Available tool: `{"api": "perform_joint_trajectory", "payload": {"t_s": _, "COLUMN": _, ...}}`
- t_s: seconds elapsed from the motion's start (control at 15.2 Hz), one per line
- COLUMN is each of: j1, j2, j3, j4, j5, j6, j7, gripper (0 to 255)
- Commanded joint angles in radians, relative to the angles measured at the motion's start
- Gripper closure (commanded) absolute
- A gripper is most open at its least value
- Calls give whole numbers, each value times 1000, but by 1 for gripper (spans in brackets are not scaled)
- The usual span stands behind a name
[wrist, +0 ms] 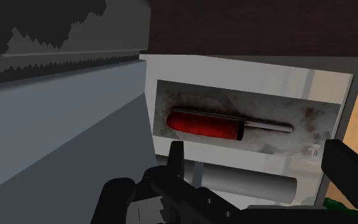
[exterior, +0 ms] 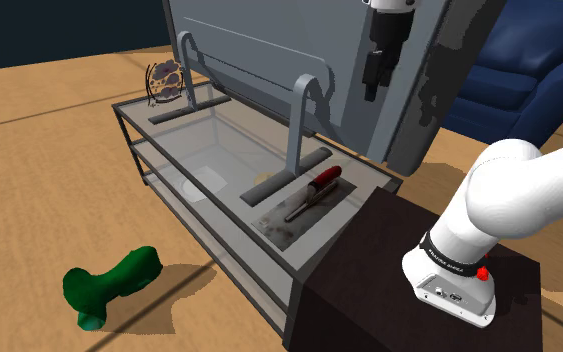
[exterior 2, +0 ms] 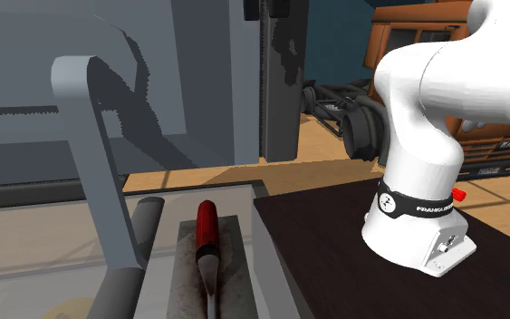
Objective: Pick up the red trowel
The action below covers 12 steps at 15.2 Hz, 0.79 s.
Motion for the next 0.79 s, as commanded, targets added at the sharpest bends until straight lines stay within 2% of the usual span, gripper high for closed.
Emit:
{"api": "perform_joint_trajectory", "payload": {"t_s": 0.0, "j1": 0, "j2": 0, "j3": 0, "j4": 0, "j5": 0, "j6": 0, "j7": 0, "gripper": 0}}
{"api": "perform_joint_trajectory", "payload": {"t_s": 0.4, "j1": 62, "j2": 62, "j3": -60, "j4": -151, "j5": -48, "j6": 228, "j7": -193, "gripper": 0}}
{"api": "perform_joint_trajectory", "payload": {"t_s": 0.73, "j1": 110, "j2": 160, "j3": -110, "j4": -244, "j5": -86, "j6": 433, "j7": -350, "gripper": 0}}
